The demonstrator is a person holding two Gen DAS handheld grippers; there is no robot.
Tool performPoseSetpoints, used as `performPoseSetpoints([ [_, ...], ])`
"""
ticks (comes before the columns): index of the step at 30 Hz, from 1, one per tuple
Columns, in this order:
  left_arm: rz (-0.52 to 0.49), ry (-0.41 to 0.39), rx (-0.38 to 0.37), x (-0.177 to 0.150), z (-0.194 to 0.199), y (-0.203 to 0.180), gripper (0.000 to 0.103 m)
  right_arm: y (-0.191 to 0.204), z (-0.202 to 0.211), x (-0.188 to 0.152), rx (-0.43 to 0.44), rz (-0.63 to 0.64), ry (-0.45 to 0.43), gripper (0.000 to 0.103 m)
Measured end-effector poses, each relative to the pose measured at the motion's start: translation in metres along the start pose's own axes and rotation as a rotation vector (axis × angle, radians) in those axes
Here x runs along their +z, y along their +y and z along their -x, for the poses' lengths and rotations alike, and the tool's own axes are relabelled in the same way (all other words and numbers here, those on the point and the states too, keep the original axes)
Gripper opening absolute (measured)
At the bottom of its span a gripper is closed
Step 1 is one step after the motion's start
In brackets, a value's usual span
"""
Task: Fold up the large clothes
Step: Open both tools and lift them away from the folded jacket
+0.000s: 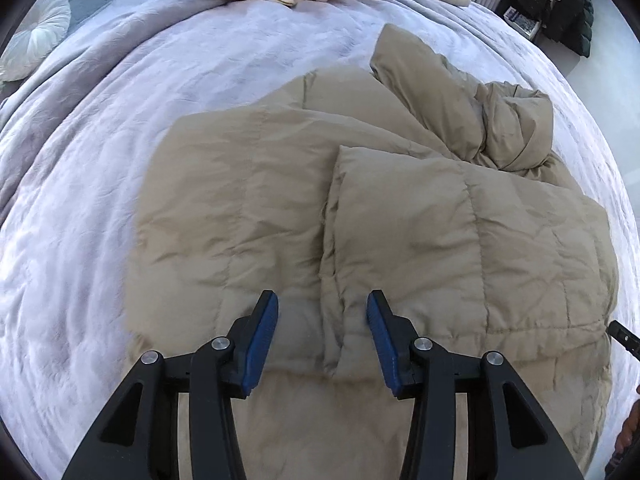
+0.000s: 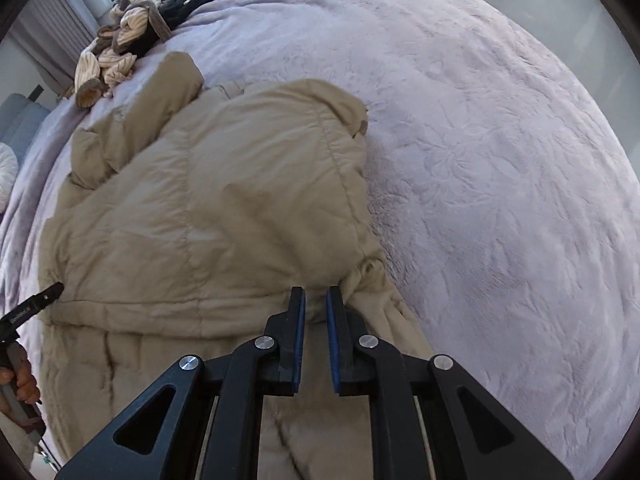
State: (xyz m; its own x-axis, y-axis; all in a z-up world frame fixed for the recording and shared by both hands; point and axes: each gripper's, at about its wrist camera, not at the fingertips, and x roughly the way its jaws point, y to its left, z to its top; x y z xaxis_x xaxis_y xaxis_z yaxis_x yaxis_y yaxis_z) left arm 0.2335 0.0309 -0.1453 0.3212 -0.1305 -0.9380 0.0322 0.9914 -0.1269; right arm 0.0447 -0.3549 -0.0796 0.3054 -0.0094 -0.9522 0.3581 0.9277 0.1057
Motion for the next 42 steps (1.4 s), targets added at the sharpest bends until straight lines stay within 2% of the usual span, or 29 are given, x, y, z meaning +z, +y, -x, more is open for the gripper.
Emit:
performPoseSetpoints([
  [9, -0.001, 0.011, 0.005, -0.03, 0.049, 0.008, 0.048, 0.008, 0.035, -0.021, 0.057, -0.044, 0.032, 0.012],
  [10, 0.003, 0.015, 0.002, -0.034, 0.054, 0.008, 0.051, 0.01, 0.04, -0.025, 0.062, -0.044, 0.035, 0.012],
  [11, 0.005, 0.022, -0.002, -0.038, 0.06, 0.008, 0.072, 0.01, 0.045, -0.028, 0.068, -0.043, 0.039, 0.012],
  [13, 0.006, 0.016, -0.002, -0.047, 0.07, 0.007, 0.094, 0.013, 0.051, -0.034, 0.076, -0.044, 0.046, 0.022],
  [15, -0.012, 0.002, 0.001, -0.055, 0.083, 0.004, 0.094, 0.016, 0.059, -0.04, 0.078, -0.047, 0.045, 0.056],
  [20, -0.012, 0.009, 0.003, -0.068, 0.1, 0.0, 0.095, 0.019, 0.072, -0.048, 0.102, -0.056, 0.066, 0.059],
  [22, -0.008, 0.01, 0.003, -0.073, 0.106, -0.003, 0.103, 0.018, 0.077, -0.053, 0.114, -0.062, 0.075, 0.068],
  [24, -0.015, 0.022, 0.004, -0.079, 0.11, -0.008, 0.103, 0.017, 0.083, -0.057, 0.128, -0.067, 0.079, 0.079],
  [28, -0.034, 0.032, 0.032, -0.09, 0.117, -0.019, 0.103, 0.012, 0.092, -0.065, 0.157, -0.085, 0.092, 0.082],
  [31, -0.028, 0.036, 0.044, -0.101, 0.125, -0.026, 0.103, 0.007, 0.098, -0.067, 0.188, -0.088, 0.088, 0.093],
  [32, -0.016, 0.037, 0.061, -0.105, 0.128, -0.027, 0.103, 0.006, 0.1, -0.068, 0.204, -0.081, 0.087, 0.103],
  [36, 0.031, 0.041, 0.127, -0.124, 0.133, -0.024, 0.103, 0.006, 0.101, -0.071, 0.255, -0.044, 0.109, 0.103],
  [42, 0.096, 0.081, 0.112, -0.155, 0.142, -0.018, 0.103, 0.002, 0.096, -0.077, 0.314, -0.025, 0.171, 0.103],
])
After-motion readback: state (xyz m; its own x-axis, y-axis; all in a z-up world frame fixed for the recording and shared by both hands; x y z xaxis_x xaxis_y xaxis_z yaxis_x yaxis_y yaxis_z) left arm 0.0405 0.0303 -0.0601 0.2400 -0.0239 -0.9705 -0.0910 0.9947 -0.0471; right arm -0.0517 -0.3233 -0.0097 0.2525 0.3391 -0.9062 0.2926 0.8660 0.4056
